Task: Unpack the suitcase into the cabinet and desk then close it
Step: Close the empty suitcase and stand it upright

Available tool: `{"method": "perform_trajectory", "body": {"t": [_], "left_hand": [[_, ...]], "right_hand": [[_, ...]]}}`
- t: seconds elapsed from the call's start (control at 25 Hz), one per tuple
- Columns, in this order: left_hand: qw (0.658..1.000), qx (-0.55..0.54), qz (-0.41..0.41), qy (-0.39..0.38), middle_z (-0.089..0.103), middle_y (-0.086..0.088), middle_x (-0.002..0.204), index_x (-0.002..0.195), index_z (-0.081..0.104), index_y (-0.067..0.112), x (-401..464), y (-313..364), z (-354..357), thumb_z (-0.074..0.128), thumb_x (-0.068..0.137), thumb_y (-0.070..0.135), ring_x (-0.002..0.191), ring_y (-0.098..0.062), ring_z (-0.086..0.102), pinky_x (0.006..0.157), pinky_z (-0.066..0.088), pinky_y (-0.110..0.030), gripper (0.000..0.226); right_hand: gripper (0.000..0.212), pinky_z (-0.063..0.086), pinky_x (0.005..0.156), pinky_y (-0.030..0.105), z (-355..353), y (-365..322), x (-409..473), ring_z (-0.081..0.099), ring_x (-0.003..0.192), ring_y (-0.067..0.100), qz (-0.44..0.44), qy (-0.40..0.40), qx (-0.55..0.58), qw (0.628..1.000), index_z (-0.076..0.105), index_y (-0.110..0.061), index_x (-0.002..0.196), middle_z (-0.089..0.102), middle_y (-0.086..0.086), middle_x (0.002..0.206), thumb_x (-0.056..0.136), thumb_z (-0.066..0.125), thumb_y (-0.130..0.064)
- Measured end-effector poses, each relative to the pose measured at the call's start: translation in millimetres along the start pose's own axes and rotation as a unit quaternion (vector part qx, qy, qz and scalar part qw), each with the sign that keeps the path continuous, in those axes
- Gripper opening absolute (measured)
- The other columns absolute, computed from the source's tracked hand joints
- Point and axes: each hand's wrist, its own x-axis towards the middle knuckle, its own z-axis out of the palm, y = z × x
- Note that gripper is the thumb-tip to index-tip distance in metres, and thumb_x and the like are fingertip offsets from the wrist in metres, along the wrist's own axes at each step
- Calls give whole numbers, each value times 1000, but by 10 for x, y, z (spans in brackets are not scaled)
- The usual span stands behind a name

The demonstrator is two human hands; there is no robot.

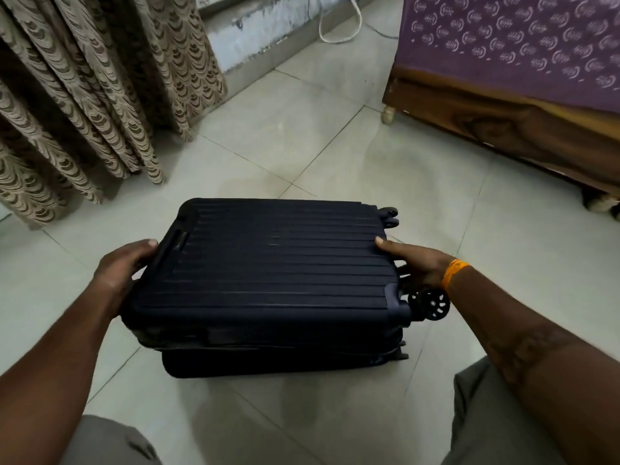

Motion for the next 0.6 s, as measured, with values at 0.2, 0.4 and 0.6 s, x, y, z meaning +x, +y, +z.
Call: {"method": "perform_trajectory", "body": {"t": [0.2,0.4,0.6], "left_hand": [[989,131,-28,-70,74,1,112,116,74,18,-20,-176,258,81,84,49,101,-19,67,77,47,-35,45],[988,138,-17,-65,72,1,112,123,70,21,28,-141,249,83,83,41,103,-22,64,79,47,-38,47],[979,167,-70,-88,69,-4,123,127,61,18,-34,-306,298,87,77,45,108,-25,67,73,56,-44,63]], "right_hand": [[49,56,99,49,201,54,7,66,107,30,-10,48,-26,998,69,-18,116,67,11,119,82,80,-52],[35,53,84,41,61,107,-5,65,95,28,-18,92,26,995,70,-22,104,67,8,110,85,72,-51],[48,53,87,45,93,253,103,63,103,31,9,80,-20,997,69,-26,115,67,7,115,81,70,-60]]}}
